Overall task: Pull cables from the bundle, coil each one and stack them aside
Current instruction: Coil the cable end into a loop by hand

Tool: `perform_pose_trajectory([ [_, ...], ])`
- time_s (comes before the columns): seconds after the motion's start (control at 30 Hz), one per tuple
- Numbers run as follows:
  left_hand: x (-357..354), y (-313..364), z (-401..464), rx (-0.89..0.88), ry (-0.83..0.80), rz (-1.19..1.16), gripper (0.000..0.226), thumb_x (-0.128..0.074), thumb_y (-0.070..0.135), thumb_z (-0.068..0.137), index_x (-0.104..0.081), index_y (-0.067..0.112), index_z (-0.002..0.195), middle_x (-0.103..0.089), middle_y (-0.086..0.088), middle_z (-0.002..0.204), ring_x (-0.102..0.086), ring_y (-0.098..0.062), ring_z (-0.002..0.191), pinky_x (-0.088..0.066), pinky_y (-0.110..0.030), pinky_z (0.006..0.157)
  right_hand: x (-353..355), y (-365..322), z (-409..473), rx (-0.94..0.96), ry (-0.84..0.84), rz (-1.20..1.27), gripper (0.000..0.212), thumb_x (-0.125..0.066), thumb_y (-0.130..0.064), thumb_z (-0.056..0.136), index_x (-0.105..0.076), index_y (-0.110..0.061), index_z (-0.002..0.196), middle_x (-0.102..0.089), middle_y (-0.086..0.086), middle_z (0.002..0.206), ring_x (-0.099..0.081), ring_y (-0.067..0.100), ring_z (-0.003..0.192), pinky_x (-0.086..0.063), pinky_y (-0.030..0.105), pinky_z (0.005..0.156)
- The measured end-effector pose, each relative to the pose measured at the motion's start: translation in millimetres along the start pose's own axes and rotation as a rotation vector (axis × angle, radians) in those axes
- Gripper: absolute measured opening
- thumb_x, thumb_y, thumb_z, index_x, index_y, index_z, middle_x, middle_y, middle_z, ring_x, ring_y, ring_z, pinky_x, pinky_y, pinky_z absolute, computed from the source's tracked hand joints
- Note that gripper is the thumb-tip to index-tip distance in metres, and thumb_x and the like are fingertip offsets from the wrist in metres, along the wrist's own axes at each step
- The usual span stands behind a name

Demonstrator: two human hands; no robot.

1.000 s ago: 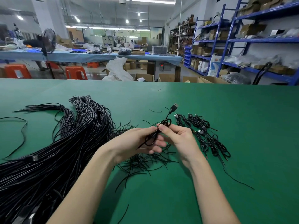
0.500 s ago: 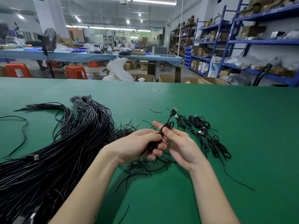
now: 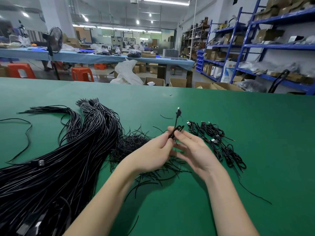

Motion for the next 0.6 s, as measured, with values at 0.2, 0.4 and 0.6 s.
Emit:
perform_pose_trajectory([
  [0.2, 7.1, -4.3, 3.5, -0.195, 0.245, 0.216, 0.026, -0.033, 0.026, 0.108, -0.035, 0.013, 0.087, -0.047, -0.001, 0.064, -0.033, -0.01, 0.05, -0.031, -0.025, 0.049, 14.4, -4.4, -5.0, -0.144, 0.131, -0.148, 0.023, -0.066, -0.037, 0.095, -0.073, -0.015, 0.093, -0.072, -0.002, 0.082, -0.062, 0.01, 0.065, -0.049, 0.021, 0.056],
  [0.4, 4.5, -3.9, 2.5, -0.306, 0.297, 0.26, 0.025, -0.033, 0.027, 0.106, -0.028, 0.026, 0.082, -0.043, 0.009, 0.061, -0.037, -0.01, 0.05, -0.029, -0.02, 0.05, 4.3, -3.6, -7.9, -0.237, 0.039, -0.091, 0.024, -0.071, -0.033, 0.087, -0.074, -0.01, 0.084, -0.068, -0.002, 0.071, -0.053, 0.004, 0.052, -0.033, 0.012, 0.037],
  [0.6, 3.2, 0.8, 0.8, -0.325, 0.32, 0.308, 0.026, -0.034, 0.024, 0.107, -0.027, 0.028, 0.082, -0.046, 0.006, 0.064, -0.042, -0.01, 0.053, -0.029, -0.022, 0.051, 4.9, -1.0, -8.2, -0.269, 0.052, 0.019, 0.021, -0.072, -0.025, 0.088, -0.076, -0.009, 0.074, -0.066, -0.001, 0.068, -0.049, 0.003, 0.047, -0.03, 0.009, 0.033],
])
Point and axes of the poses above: each hand's wrist, its own z-axis towards the middle knuckle, its own x-axis out of the back of the hand, y = z × x, the point moved 7 cm from there along z, towards the middle knuckle
